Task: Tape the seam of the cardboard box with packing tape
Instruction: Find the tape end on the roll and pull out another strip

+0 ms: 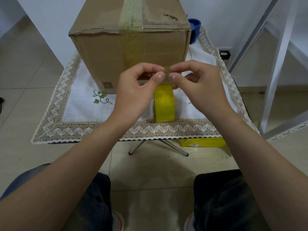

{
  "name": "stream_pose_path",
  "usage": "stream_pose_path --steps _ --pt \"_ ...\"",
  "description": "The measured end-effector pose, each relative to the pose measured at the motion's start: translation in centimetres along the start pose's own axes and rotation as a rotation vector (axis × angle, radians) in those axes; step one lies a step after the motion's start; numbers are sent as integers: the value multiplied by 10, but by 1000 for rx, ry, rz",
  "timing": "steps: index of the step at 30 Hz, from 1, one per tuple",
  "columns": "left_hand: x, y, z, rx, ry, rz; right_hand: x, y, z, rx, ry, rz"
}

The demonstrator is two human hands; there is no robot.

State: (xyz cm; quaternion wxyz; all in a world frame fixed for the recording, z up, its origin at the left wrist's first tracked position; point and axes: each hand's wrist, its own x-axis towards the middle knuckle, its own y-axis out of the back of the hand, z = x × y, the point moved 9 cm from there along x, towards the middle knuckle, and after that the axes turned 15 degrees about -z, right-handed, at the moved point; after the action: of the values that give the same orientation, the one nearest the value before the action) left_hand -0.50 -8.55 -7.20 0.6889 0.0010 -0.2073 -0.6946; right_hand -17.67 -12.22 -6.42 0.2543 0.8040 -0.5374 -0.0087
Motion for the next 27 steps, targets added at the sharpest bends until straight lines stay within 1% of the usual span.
stream_pose_path --steps 4,8,13,16,19,22,24,27 --pt "-2 -1 1 13 -11 -7 1 -5 0 48 2 -10" --pt "-1 2 2 67 -28 26 1 -6 3 50 -20 -25" --pt "-1 -4 5 29 -26 -31 2 -11 6 49 -50 -16" --pt "0 -5 6 29 -33 -38 1 -9 7 -15 -52 31" --pt "0 -1 2 0 -3 -15 -3 2 4 -101 -45 117" --pt "1 2 -3 -39 36 17 -9 9 -8 -151 46 176" --pt "1 2 -4 -48 49 23 -9 5 -16 -220 109 163" --pt "1 1 -3 -63 41 13 -8 -1 -16 -263 117 136"
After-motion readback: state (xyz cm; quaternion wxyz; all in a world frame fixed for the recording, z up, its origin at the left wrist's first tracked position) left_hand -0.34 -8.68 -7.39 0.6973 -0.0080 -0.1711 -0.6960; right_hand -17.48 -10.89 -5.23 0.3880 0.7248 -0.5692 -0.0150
